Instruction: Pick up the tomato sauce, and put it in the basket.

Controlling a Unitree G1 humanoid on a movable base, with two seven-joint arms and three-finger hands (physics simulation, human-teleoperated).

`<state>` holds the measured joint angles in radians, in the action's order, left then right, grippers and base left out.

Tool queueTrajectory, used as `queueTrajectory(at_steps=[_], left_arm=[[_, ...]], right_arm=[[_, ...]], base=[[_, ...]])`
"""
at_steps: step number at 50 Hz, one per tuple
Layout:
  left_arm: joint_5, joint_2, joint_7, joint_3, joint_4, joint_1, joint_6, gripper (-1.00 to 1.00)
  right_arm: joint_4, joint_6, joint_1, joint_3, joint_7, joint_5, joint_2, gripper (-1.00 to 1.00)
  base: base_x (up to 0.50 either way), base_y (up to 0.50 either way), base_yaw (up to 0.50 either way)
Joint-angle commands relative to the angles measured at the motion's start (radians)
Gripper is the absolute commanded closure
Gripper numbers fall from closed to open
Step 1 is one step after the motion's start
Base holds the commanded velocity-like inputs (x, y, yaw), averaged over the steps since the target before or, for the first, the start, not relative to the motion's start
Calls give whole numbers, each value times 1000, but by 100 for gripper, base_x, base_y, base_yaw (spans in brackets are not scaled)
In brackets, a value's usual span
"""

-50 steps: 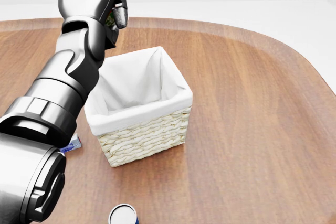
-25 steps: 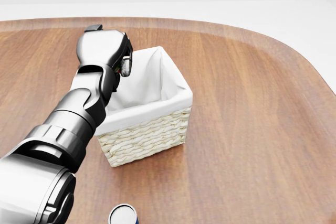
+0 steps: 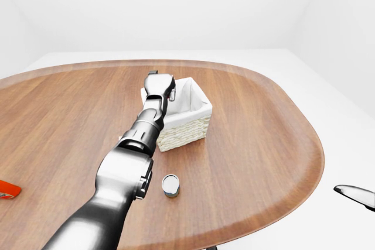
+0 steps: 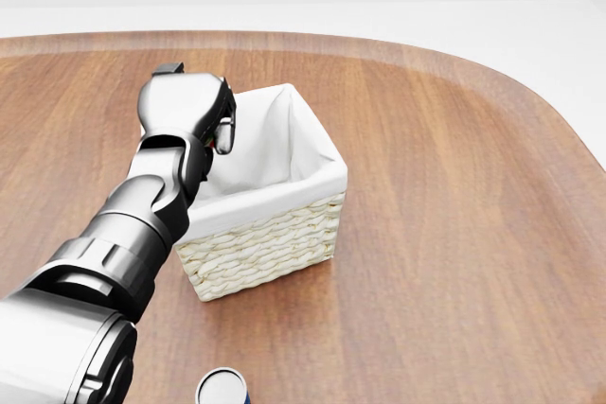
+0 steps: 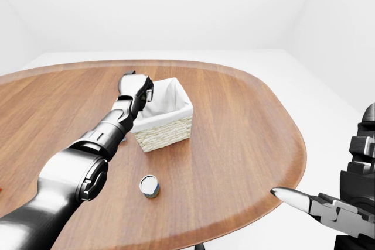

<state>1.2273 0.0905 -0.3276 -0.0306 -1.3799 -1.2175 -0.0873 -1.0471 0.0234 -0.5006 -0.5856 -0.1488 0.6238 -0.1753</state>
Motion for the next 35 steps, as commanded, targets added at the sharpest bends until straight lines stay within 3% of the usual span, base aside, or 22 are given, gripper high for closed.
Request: queueTrajectory(at_steps=[1,2,3,35], left_arm=[[-14,4,-37,-7,8,-5,0,8],[-11,5,-39,-8,8,-5,0,-54],[-16,4,-37,-4,8,-6,0,-100],[-20,16,-53,4,7,-5,0,-100]], right_arm=[[0,2,1,-4,4,3,4,-100],[0,2,0,-5,4,4,3,-100],[0,2,0,-7,2,6,1,-100],[0,-4,-4,-4,-12,12,-15,-100]], base=[[0,0,0],[0,0,0],[0,0,0],[0,0,0]])
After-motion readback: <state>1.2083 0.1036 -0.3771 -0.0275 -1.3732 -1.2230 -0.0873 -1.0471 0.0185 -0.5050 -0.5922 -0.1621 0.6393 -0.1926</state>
